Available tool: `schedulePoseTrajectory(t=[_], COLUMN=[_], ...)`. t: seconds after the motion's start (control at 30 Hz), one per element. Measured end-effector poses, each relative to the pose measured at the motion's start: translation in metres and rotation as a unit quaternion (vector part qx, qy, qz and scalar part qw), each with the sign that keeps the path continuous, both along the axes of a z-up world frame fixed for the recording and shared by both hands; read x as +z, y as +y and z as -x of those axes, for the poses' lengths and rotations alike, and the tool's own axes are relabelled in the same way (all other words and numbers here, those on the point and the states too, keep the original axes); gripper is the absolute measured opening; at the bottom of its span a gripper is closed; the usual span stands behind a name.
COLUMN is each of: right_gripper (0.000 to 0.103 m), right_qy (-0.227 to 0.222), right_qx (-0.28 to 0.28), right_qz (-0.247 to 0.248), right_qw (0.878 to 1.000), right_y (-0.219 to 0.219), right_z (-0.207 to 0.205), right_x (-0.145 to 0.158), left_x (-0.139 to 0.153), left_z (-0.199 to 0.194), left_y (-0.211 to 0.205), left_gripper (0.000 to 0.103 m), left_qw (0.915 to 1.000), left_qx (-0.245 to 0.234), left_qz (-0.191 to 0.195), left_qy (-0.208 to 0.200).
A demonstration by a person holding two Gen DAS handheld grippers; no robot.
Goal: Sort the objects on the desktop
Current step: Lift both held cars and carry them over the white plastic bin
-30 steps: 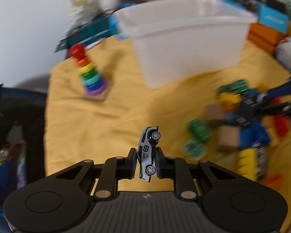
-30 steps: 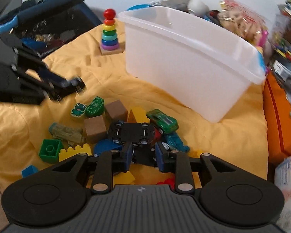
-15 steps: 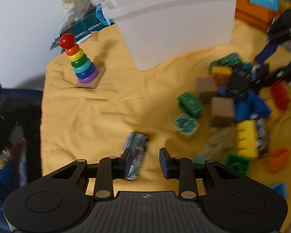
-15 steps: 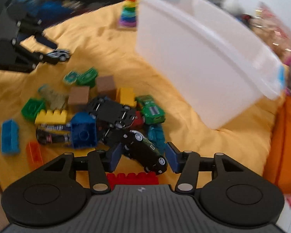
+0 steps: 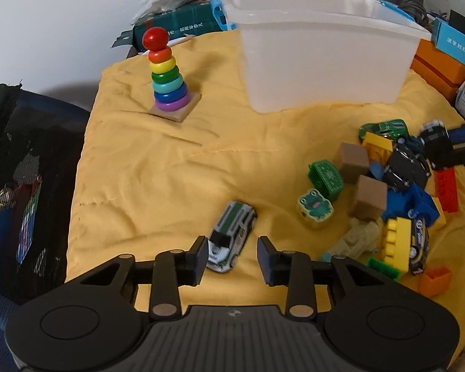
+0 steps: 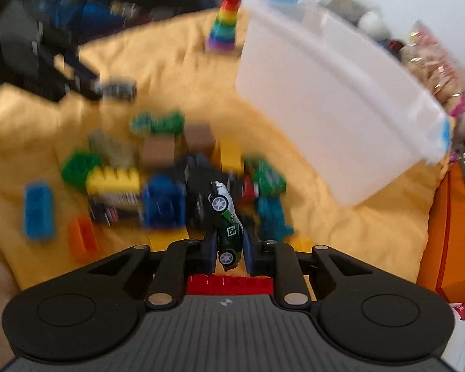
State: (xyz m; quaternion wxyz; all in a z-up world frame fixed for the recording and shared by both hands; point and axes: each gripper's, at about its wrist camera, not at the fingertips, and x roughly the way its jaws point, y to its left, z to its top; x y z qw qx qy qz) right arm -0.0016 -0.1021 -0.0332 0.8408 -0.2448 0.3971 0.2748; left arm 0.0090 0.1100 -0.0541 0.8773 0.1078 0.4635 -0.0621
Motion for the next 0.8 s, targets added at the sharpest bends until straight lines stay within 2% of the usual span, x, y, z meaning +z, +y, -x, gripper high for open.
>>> schedulePoseTrajectory(t=[0.13,0.27,0.33,0.43,0.57,0.63,0.7,0.8], right_gripper=[0.02,0.02,0.02,0.02,0.02,0.02,0.021,0.039], right_qy=[-0.031,-0.04,-0.063,-0.092,-0.121,-0.118,-0.093,-0.052], right_qx=[0.019,0.024,0.021,0.005,-0.006,-0.002,0.002,0.006], right_qz=[-0.02,-0.018,-0.001,0.039,0.101,0.121,0.113,0.056], right_qw=[0.999,0.999,0.998,0.995,0.988,0.986,0.989,0.997], right_y=[0.032,0.056,0.069,0.085,0.109,0.12,0.124,0.121], right_z=[-0.006,-0.017,-0.026,-0.047,-0.069,-0.077,-0.078,-0.071], right_x=[0.015,0.012,0.008,-0.005,-0.033,-0.045,-0.05,-0.039], left_x=[0.002,-0.013,-0.021,-0.025,-0.023,-0.023,-0.022,-0.022], left_z=[-0.011,-0.022,-0.022,-0.016,-0.017,-0.018,-0.017,-0.017], left_y=[0.0,0.005,0.006,0.004,0.011,0.013,0.014,0.021], left_gripper=[0.04,0.04,0.041,0.041,0.041,0.041,0.041,0.041], left_qw=[0.9995,0.9991,0.9985,0.9986,0.9988,0.9986,0.9986,0.9977], left_qx=[-0.017,-0.028,-0.035,-0.041,-0.028,-0.03,-0.028,-0.005], left_qz=[-0.022,-0.012,0.001,-0.004,0.017,0.021,0.026,0.052], left_qy=[-0.012,0.027,0.043,0.033,0.037,0.038,0.037,0.043])
